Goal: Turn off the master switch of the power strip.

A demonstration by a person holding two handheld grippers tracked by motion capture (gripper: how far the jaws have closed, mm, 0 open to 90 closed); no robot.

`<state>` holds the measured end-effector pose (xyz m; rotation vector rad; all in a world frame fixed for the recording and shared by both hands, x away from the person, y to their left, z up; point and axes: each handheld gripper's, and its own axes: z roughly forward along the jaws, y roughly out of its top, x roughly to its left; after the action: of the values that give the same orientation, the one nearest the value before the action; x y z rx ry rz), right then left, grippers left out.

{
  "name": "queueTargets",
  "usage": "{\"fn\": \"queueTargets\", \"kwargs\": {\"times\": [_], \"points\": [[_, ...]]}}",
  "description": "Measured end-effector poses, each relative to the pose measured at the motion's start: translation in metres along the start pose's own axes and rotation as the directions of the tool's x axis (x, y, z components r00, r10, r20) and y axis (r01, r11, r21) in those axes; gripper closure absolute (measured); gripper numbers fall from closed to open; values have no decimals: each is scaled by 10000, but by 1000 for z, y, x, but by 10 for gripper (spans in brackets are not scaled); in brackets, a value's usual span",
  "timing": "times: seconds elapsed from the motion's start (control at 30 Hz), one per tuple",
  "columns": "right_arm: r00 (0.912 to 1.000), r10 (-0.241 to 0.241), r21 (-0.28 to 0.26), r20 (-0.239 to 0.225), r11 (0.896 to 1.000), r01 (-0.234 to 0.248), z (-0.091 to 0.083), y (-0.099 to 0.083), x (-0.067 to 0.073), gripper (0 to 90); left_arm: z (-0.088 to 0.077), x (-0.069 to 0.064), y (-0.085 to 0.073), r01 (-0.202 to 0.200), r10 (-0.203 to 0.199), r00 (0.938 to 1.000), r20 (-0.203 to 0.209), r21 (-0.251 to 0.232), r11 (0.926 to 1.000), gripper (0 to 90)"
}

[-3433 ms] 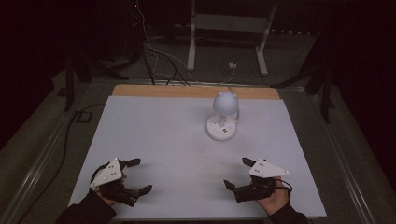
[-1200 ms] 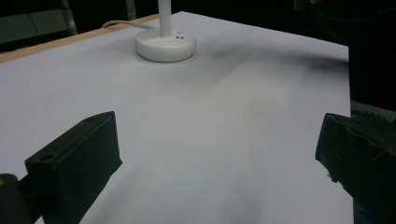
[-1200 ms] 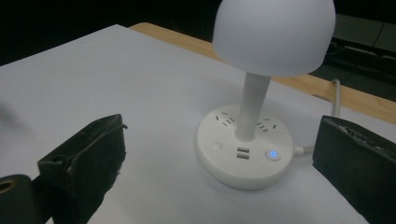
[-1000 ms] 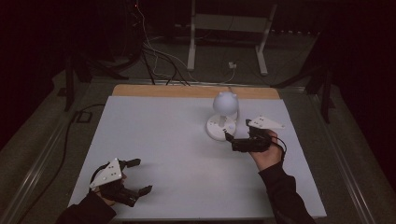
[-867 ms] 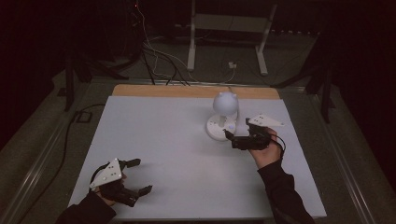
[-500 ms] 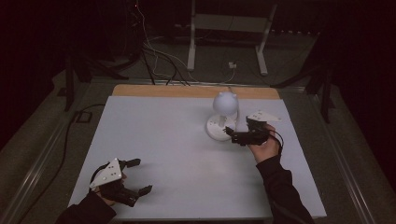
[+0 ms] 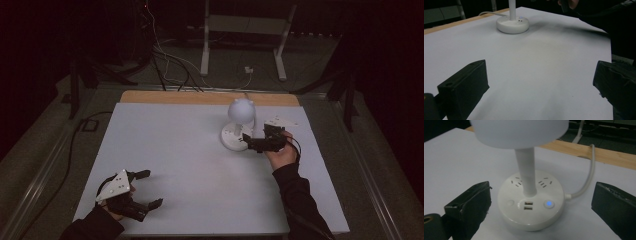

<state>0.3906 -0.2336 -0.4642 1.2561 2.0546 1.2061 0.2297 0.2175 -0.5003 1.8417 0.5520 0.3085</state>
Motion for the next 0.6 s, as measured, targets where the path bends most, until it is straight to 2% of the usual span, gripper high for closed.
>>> {"fn": "queueTargets", "kwargs": {"times": [0.2, 0.37, 0.6], "points": [[9997, 120, 48, 191, 9999, -121, 6, -2, -5, 35, 0, 0, 0, 0, 0, 10000, 0, 2, 10000, 4], [9987, 422, 132, 280, 9990, -426, 12, -3, -9, 43, 0, 0, 0, -12, 12, 10000, -9, -1, 10000, 5], [9969, 483, 498, 626, 9974, -515, 18, -4, -11, 152, 0, 0, 0, 9, -9, 10000, -12, -2, 10000, 4]]}}
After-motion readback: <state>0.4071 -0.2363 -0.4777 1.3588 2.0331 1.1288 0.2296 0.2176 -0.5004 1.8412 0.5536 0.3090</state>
